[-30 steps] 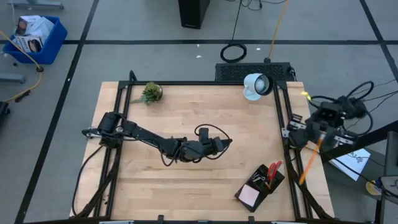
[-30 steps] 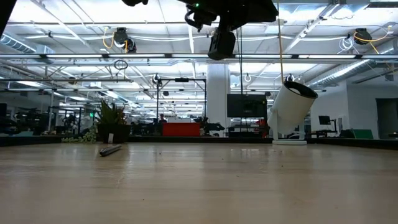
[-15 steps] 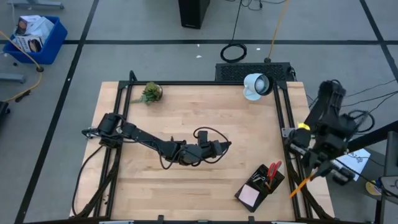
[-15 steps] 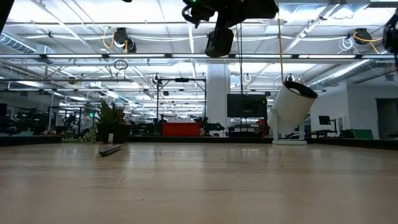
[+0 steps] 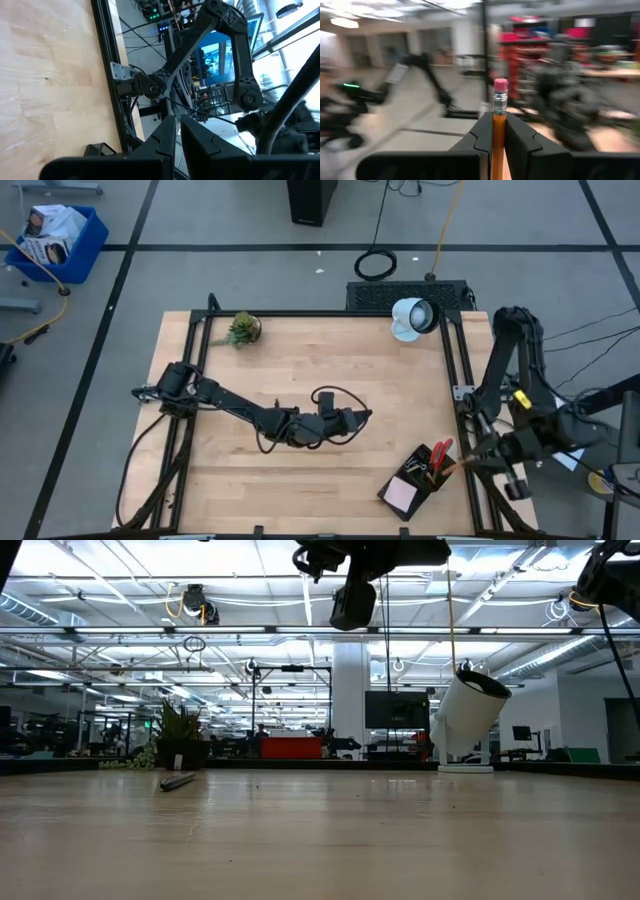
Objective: Pick and place office supplies into organizer
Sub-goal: Put the light orange pencil into the desk organizer, then put the black pen into the desk organizer
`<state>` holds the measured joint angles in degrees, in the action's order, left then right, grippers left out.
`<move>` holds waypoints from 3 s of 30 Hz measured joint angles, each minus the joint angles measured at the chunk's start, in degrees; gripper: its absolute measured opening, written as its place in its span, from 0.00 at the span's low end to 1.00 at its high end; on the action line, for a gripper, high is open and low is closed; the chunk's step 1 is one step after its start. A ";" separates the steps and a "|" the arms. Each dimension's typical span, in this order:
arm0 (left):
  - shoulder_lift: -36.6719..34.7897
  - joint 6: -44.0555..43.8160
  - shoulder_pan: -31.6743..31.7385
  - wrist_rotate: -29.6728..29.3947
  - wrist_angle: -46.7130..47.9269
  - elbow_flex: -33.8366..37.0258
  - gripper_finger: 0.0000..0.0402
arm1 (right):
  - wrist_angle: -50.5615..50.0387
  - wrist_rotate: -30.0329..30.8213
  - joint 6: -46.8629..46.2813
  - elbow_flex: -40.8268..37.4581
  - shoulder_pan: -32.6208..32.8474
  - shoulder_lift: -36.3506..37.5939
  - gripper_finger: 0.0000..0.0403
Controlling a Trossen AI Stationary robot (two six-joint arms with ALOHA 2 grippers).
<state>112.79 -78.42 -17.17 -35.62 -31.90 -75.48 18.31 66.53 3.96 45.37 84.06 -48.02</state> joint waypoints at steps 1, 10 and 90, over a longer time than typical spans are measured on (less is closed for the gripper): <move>0.00 0.03 0.10 -0.02 -0.07 0.00 0.08 | -0.18 3.68 -0.06 -0.30 0.55 -0.41 0.05; 0.00 0.47 0.49 1.14 -1.93 0.00 0.08 | 0.50 20.21 -12.92 -6.26 5.05 -2.91 0.05; -22.52 -33.92 -9.45 1.36 78.36 -0.07 0.08 | 70.03 -11.31 16.60 -27.72 -5.58 8.11 0.36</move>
<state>90.27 -112.35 -26.62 -34.26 46.46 -75.55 88.34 55.22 20.56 17.65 78.48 -39.91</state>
